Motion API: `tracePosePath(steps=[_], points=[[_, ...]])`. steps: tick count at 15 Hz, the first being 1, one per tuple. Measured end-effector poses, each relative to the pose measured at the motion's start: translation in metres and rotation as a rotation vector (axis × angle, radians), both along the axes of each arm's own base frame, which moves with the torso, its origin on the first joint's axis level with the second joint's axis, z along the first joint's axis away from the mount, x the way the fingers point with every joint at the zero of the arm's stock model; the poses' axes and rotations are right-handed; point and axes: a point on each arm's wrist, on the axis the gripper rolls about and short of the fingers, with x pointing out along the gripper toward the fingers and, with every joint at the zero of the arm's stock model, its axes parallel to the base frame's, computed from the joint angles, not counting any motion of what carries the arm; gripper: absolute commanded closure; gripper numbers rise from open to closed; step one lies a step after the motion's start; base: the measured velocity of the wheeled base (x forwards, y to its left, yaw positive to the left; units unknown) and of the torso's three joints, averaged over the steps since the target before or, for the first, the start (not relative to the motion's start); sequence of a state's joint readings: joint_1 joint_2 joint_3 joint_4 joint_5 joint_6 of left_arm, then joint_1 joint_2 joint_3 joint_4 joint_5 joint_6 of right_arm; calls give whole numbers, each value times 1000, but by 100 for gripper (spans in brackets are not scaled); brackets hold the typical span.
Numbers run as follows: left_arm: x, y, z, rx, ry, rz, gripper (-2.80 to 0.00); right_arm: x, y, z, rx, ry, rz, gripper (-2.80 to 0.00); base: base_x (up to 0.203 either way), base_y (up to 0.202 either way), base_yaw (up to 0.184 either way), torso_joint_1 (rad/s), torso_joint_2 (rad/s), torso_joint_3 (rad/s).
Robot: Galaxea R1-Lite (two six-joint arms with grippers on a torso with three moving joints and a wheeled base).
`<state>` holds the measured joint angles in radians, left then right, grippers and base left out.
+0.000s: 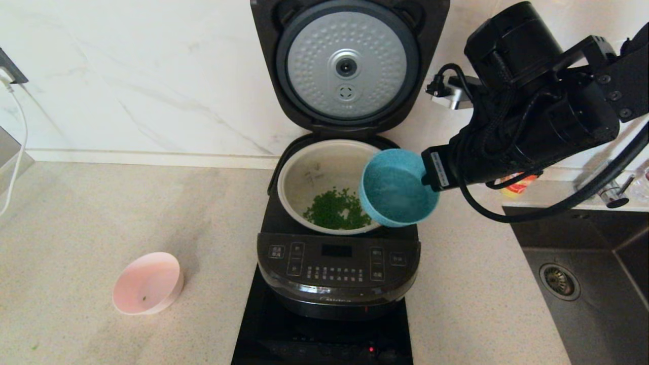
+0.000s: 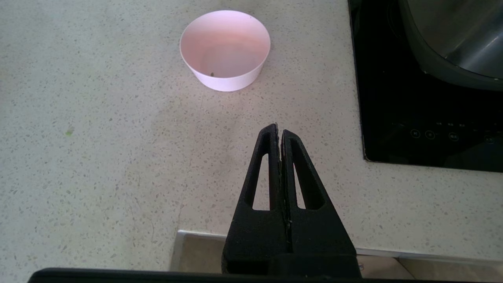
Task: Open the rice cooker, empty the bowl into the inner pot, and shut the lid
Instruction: Pour the water from the bowl into the rice cooker
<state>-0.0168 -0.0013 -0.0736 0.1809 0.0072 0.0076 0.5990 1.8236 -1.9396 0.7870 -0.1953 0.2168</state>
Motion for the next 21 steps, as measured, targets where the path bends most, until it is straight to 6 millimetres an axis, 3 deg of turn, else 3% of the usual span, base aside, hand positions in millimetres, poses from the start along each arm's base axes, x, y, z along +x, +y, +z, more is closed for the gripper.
tracePosePath(steps=[11,21], points=[[0,0,0,0,0,0,0,-1,43,-7,4,-89,44,0,0,0,0,0,0,0],[0,0,0,0,0,0,0,16,73,-27,7,-138,42,0,0,0,0,0,0,0]])
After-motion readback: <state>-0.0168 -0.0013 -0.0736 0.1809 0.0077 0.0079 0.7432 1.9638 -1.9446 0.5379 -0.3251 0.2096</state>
